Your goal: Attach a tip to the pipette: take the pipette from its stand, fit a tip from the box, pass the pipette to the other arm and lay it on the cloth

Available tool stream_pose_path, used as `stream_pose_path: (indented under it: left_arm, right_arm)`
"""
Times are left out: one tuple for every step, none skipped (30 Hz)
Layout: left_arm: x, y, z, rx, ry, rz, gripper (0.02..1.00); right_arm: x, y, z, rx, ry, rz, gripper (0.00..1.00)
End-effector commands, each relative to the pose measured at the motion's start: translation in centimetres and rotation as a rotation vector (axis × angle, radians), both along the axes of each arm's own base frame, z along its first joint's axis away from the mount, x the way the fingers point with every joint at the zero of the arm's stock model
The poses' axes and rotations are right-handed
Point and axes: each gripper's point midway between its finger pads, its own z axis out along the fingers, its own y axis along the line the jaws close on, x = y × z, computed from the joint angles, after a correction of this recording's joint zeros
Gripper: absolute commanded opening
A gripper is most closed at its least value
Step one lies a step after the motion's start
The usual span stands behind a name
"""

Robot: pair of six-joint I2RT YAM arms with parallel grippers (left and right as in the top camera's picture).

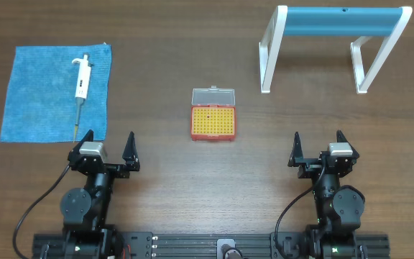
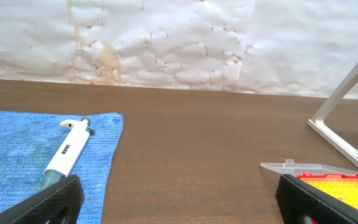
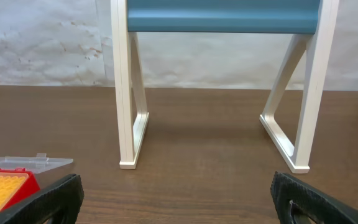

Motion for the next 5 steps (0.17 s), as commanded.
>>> stream_pose_path:
  left_arm:
    - [-0.09, -0.38, 0.00, 0.011, -0.003, -0.022, 0.996]
    - [-0.09, -0.38, 0.00, 0.012, -0.003, -0.022, 1.000]
    - [-0.09, -0.37, 0.00, 0.012, -0.003, -0.021, 0.998]
    - [-0.09, -0.38, 0.00, 0.012, -0.003, -0.022, 0.998]
    - [-0.09, -0.38, 0.00, 0.012, -0.003, -0.022, 0.998]
  right_arm:
    - [0.03, -0.44, -0.32, 0.010, 0.001, -0.024, 0.989]
    - [0.03, -0.44, -0.32, 0.010, 0.001, -0.024, 0.989]
    - [0.03, -0.44, -0.32, 0.010, 0.001, -0.024, 0.989]
    - [0.03, -0.44, -0.32, 0.010, 0.001, -0.024, 0.989]
    - [0.03, -0.44, -0.32, 0.010, 0.001, -0.024, 0.989]
